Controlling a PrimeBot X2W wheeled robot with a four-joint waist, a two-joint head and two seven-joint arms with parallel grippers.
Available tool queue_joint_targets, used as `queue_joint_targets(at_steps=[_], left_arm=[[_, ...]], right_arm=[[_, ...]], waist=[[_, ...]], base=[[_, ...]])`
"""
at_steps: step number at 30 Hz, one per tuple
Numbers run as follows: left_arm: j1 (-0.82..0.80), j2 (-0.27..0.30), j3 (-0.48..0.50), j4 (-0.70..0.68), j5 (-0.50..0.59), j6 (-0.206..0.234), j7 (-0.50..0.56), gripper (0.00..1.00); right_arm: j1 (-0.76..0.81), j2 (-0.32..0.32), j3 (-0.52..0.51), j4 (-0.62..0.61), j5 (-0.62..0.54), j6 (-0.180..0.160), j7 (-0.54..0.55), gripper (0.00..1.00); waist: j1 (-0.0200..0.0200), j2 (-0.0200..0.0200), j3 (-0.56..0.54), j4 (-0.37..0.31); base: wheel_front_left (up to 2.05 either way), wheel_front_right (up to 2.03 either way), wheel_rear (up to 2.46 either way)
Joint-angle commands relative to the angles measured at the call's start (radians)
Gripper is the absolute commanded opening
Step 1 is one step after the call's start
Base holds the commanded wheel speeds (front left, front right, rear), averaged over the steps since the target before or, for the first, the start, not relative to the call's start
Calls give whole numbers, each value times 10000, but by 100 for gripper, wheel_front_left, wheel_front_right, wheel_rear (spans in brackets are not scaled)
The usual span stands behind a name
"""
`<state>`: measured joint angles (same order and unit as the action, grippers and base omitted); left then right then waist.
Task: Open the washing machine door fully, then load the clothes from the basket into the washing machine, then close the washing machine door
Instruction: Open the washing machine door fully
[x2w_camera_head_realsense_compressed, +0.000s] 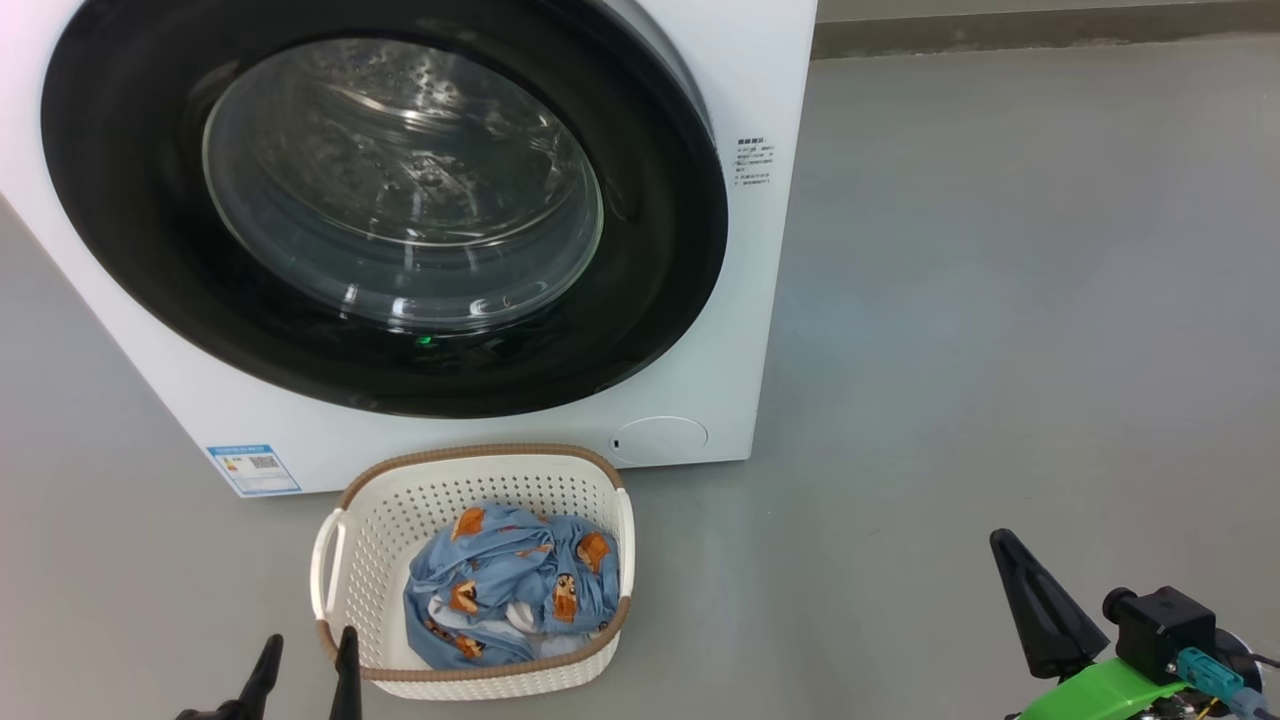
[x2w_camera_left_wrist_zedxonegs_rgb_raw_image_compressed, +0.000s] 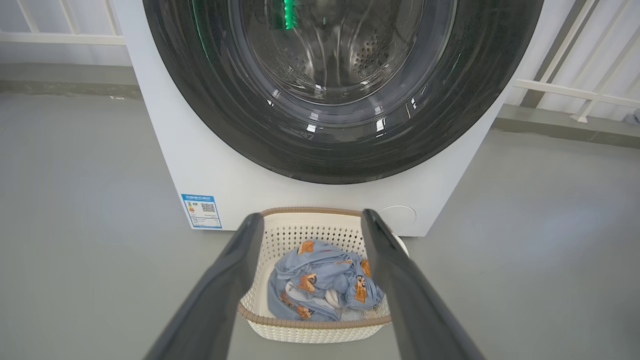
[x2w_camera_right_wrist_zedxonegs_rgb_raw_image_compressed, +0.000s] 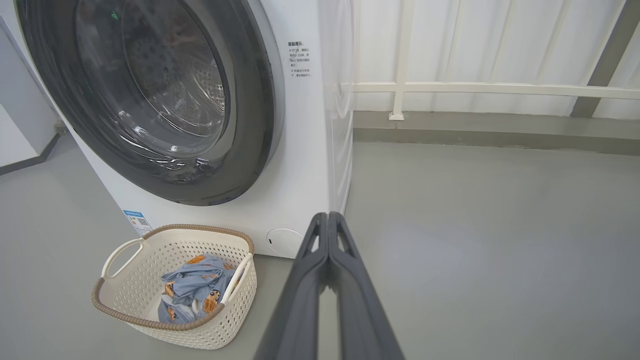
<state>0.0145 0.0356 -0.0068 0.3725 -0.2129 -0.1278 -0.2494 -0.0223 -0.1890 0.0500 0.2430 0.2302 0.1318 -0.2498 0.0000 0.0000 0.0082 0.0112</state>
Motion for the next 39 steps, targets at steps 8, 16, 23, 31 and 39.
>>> queue_joint_targets(at_steps=[8, 16, 23, 31, 39], left_arm=[[-241, 160, 354, -321, 22, -29, -124, 100], [-347, 153, 315, -317, -11, -29, -124, 100], [-421, 150, 321, -319, -29, -29, -124, 100], [-429, 149, 277, -348, -18, -29, -124, 100], [-425, 202, 247, -420, -37, -29, -124, 100]], right_arm=[[-259, 62, 478, -350, 1314, -11, -120, 0], [-423, 427, 282, 48, 5755, -11, -120, 0], [-867, -10, 135, 575, 9943, -11, -120, 0], [-1162, -938, -390, 888, 13275, -11, 440, 0], [-1467, -1232, -1618, 1321, 14759, -11, 2439, 0]], waist=[[0, 0, 64, -68], [0, 0, 187, -23], [0, 0, 354, 47], [0, 0, 453, 183], [0, 0, 758, 254]], base=[[0, 0, 0], [0, 0, 0], [0, 0, 0], [0, 0, 0], [0, 0, 0]])
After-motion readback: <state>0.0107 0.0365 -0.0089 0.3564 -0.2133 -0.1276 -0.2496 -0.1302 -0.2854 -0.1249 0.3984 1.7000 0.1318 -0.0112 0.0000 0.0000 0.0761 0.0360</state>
